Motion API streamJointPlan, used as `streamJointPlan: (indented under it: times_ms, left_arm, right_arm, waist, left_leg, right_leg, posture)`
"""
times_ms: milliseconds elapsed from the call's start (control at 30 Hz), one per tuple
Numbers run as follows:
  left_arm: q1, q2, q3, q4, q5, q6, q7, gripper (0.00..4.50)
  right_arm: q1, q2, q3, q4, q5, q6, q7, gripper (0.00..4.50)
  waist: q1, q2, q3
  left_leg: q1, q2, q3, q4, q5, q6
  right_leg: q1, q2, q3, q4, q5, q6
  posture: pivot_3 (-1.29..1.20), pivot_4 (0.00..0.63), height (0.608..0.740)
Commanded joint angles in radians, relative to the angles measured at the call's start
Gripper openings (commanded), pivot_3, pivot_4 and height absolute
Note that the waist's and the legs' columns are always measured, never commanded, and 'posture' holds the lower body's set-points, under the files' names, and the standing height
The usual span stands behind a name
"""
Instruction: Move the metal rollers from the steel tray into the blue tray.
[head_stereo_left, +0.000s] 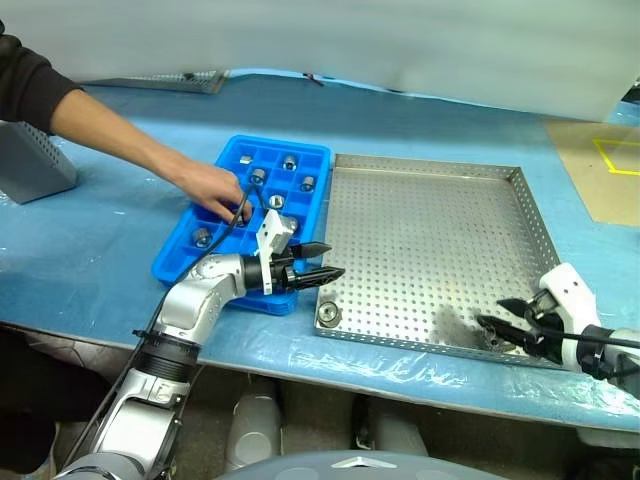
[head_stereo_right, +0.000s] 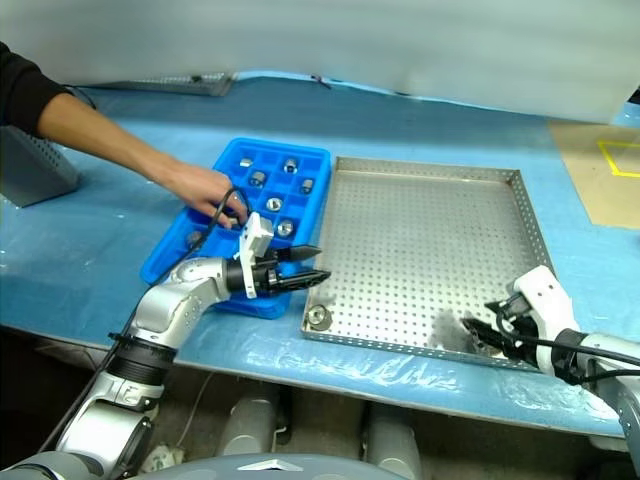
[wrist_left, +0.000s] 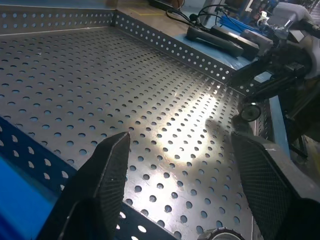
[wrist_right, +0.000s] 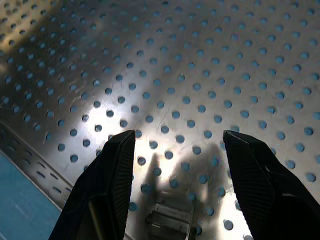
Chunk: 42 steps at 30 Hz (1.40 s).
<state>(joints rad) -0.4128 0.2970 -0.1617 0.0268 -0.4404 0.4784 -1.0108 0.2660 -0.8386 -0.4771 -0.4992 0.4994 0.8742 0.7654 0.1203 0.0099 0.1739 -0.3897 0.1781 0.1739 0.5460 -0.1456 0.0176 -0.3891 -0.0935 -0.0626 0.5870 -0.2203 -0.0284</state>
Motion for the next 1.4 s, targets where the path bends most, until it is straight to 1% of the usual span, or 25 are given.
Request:
streamJointPlan:
  times_ms: [33, 267, 367, 467, 800, 900, 1000, 1033, 1067, 1100, 1133, 1167, 1200, 1233, 1267, 1300, 1333, 1367, 1400]
  left_arm:
    - [-0.008, 0.002, 0.0, -0.071, -0.024, 0.026, 0.01, 3.39]
    - [-0.004, -0.002, -0.002, -0.087, -0.032, 0.05, 0.017, 3.39]
    - [0.002, -0.006, -0.003, -0.091, -0.03, 0.052, 0.021, 3.39]
    - [0.005, -0.008, -0.005, -0.094, -0.03, 0.053, 0.023, 3.39]
    - [0.018, -0.002, -0.006, -0.112, -0.028, 0.055, 0.026, 3.39]
    - [0.019, 0.001, -0.006, -0.114, -0.027, 0.056, 0.025, 3.39]
    - [0.019, 0.002, -0.005, -0.111, -0.026, 0.055, 0.025, 3.39]
    - [-0.291, -0.215, -0.001, 0.322, 0.045, -0.061, 0.167, 3.39]
    - [-0.525, -0.378, 0.002, 0.651, 0.099, -0.15, 0.273, 3.39]
    - [-0.804, -0.565, 0.061, 0.987, 0.135, -0.252, 0.466, 3.39]
    - [-0.976, -0.675, 0.118, 1.198, 0.166, -0.321, 0.597, 3.39]
    - [-1.039, -0.706, 0.166, 1.278, 0.187, -0.356, 0.659, 3.39]
    - [-1.059, -0.7, 0.19, 1.328, 0.201, -0.381, 0.683, 3.39]
    - [-1.054, -0.683, 0.206, 1.345, 0.22, -0.393, 0.68, 3.39]
    - [-1.042, -0.655, 0.224, 1.356, 0.24, -0.402, 0.668, 3.39]
    - [-1.026, -0.607, 0.243, 1.361, 0.258, -0.407, 0.646, 3.39]
    - [-1.018, -0.567, 0.263, 1.363, 0.273, -0.409, 0.626, 3.39]
    - [-1.01, -0.52, 0.281, 1.364, 0.287, -0.41, 0.602, 3.39]
    - [-1.004, -0.485, 0.299, 1.364, 0.3, -0.41, 0.582, 3.39]
  right_arm:
    - [0.01, -0.021, -0.055, -0.018, 0.018, 0.011, 0.008, 2.89]
    - [0.1, -0.066, -0.081, -0.017, 0.036, 0.041, 0.068, 2.89]
    - [0.114, -0.069, -0.064, 0.001, 0.023, 0.048, 0.067, 2.89]
    - [0.122, -0.073, -0.023, 0.021, -0.013, 0.015, 0.063, 2.89]
    - [0.117, -0.051, 0.072, 0.068, -0.042, -0.016, 0.043, 2.89]
    - [0.139, -0.057, 0.066, 0.07, -0.031, -0.015, 0.062, 2.3]
    - [0.151, -0.066, 0.061, 0.092, -0.064, -0.039, 0.05, 1.25]
    - [0.153, -0.069, 0.059, 0.1, -0.064, -0.042, 0.055, 0.96]
    - [0.154, -0.072, 0.058, 0.106, -0.063, -0.045, 0.06, 0.73]
    - [0.16, -0.073, 0.052, 0.1, -0.053, -0.049, 0.074, 0.73]
    - [0.161, -0.072, 0.047, 0.096, -0.049, -0.049, 0.078, 0.73]
    - [0.157, -0.071, 0.046, 0.097, -0.051, -0.051, 0.075, 0.73]
    - [0.147, -0.069, 0.049, 0.1, -0.058, -0.051, 0.065, 0.73]
    - [0.139, -0.069, 0.052, 0.104, -0.064, -0.052, 0.057, 0.73]
    - [0.129, -0.067, 0.053, 0.107, -0.06, -0.051, 0.055, 0.73]
    - [0.117, -0.062, 0.049, 0.099, -0.047, -0.047, 0.054, 0.73]
    - [0.105, -0.059, 0.046, 0.092, -0.035, -0.039, 0.053, 0.73]
    - [0.089, -0.057, 0.04, 0.086, -0.023, -0.03, 0.05, 0.73]
    - [0.076, -0.057, 0.036, 0.082, -0.014, -0.022, 0.049, 0.73]
  waist:
    - [0.001, 0.0, 0.0]
    - [0.0, 0.0, 0.0]
    - [-0.003, 0.0, 0.0]
    - [-0.002, 0.0, 0.0]
    - [0.002, 0.0, 0.0]
    - [0.004, 0.0, 0.0]
    - [0.004, -0.001, 0.0]
    - [0.016, 0.0, 0.0]
    - [0.031, 0.002, 0.002]
    - [0.058, -0.003, 0.014]
    - [0.072, -0.006, 0.027]
    - [0.061, -0.004, 0.034]
    - [0.042, 0.005, 0.026]
    - [0.027, 0.015, 0.017]
    - [0.004, 0.017, 0.009]
    - [-0.014, 0.014, 0.005]
    - [-0.029, 0.012, 0.003]
    - [-0.032, 0.012, 0.002]
    - [-0.038, 0.013, 0.0]
  left_leg:
    - [0.0, 0.0, 0.0, 0.0, 0.0, 0.0]
    - [0.0, 0.0, 0.001, -0.001, 0.0, 0.0]
    - [0.001, 0.0, 0.001, -0.001, 0.0, 0.0]
    - [0.001, 0.0, 0.0, -0.001, 0.0, -0.001]
    - [0.001, 0.0, 0.0, -0.002, 0.0, -0.001]
    - [0.0, -0.001, 0.0, -0.003, 0.0, 0.0]
    - [0.0, -0.001, 0.0, -0.003, 0.0, 0.0]
    - [0.001, -0.001, 0.0, -0.003, 0.0, 0.0]
    - [0.002, -0.001, 0.0, -0.001, 0.0, 0.0]
    - [0.006, -0.003, 0.002, -0.001, 0.0, 0.0]
    - [0.005, 0.002, 0.007, 0.004, 0.0, 0.0]
    - [0.001, 0.01, 0.014, 0.005, -0.001, 0.001]
    - [0.003, 0.009, 0.017, -0.004, -0.001, 0.002]
    - [0.005, 0.002, 0.006, -0.009, -0.001, 0.002]
    - [0.011, -0.011, -0.016, -0.005, -0.005, 0.008]
    - [0.021, -0.021, -0.025, 0.0, -0.015, 0.02]
    - [0.026, -0.028, -0.027, -0.001, -0.021, 0.019]
    - [0.028, -0.032, -0.027, -0.002, -0.025, 0.018]
    - [0.025, -0.034, -0.027, -0.002, -0.027, 0.018]
  right_leg:
    - [0.0, 0.0, 0.0, 0.0, 0.0, 0.0]
    - [0.0, 0.0, 0.0, -0.001, 0.0, 0.0]
    - [0.0, 0.0, 0.0, -0.001, 0.0, 0.0]
    - [0.001, 0.0, 0.0, -0.001, 0.0, 0.0]
    - [0.0, 0.0, 0.0, -0.001, 0.0, 0.0]
    - [0.0, 0.0, 0.0, -0.002, 0.0, 0.0]
    - [0.001, 0.0, 0.0, -0.003, -0.001, 0.0]
    - [0.001, 0.0, 0.0, -0.004, -0.001, 0.0]
    - [0.005, 0.0, -0.001, -0.006, -0.001, 0.001]
    - [0.01, 0.001, -0.002, -0.006, -0.001, 0.001]
    - [0.016, 0.003, -0.005, -0.009, -0.002, 0.003]
    - [0.018, 0.001, -0.007, -0.017, -0.002, 0.004]
    - [0.021, -0.005, -0.011, -0.029, -0.002, 0.005]
    - [0.035, -0.014, -0.022, -0.051, 0.003, 0.014]
    - [0.05, -0.022, -0.035, -0.066, 0.01, 0.028]
    - [0.061, -0.032, -0.041, -0.07, 0.01, 0.032]
    - [0.064, -0.037, -0.039, -0.07, 0.01, 0.033]
    - [0.063, -0.039, -0.036, -0.069, 0.01, 0.034]
    - [0.058, -0.04, -0.034, -0.067, 0.011, 0.036]
  posture:
    - [-0.04, 0.15, 0.74]
    - [-0.04, 0.15, 0.74]
    - [-0.04, 0.15, 0.74]
    - [-0.04, 0.15, 0.74]
    - [-0.03, 0.15, 0.74]
    - [-0.03, 0.15, 0.74]
    - [-0.03, 0.15, 0.74]
    - [-0.03, 0.15, 0.74]
    - [-0.03, 0.15, 0.74]
    - [-0.03, 0.15, 0.74]
    - [-0.03, 0.15, 0.74]
    - [-0.04, 0.15, 0.74]
    - [-0.04, 0.15, 0.74]
    - [-0.03, 0.15, 0.74]
    - [-0.03, 0.15, 0.74]
    - [-0.03, 0.15, 0.74]
    - [-0.03, 0.15, 0.74]
    - [-0.03, 0.15, 0.74]
    - [-0.02, 0.15, 0.74]
